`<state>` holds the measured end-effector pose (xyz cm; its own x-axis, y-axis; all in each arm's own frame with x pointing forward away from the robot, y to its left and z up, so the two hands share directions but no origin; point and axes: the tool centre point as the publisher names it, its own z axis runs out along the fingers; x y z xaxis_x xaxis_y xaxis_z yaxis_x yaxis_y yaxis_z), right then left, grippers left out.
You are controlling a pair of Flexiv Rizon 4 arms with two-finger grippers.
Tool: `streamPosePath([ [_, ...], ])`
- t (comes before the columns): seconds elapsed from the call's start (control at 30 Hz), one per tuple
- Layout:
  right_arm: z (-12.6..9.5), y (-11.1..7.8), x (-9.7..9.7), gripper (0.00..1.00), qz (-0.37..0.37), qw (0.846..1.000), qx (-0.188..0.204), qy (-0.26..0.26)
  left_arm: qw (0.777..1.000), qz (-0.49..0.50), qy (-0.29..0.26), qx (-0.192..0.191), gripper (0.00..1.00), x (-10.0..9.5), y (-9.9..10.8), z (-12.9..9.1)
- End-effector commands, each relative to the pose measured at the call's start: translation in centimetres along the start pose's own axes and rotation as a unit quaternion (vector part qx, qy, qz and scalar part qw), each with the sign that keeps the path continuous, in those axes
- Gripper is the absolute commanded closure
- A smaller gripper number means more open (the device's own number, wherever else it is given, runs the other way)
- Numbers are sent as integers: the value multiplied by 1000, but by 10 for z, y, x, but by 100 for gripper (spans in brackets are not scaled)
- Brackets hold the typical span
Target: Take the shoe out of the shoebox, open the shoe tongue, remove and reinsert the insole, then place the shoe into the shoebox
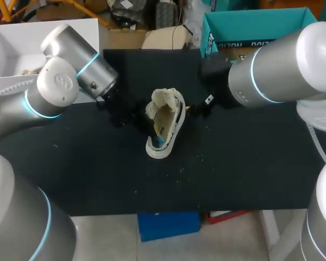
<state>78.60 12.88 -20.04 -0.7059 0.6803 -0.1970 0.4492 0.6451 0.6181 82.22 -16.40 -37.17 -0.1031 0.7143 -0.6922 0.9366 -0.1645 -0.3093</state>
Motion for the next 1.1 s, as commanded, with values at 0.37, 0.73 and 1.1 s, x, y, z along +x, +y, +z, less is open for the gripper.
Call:
streamPosePath([
  [0.37,1,0,0,0,0,1000,0,1,999,-25,31,16,100,11,-19,20],
  [0.73,1,0,0,0,0,1000,0,1,997,-17,60,35,68,3,-28,35],
  [1.1,1,0,0,0,0,1000,0,1,995,21,98,6,58,-26,-36,-19],
])
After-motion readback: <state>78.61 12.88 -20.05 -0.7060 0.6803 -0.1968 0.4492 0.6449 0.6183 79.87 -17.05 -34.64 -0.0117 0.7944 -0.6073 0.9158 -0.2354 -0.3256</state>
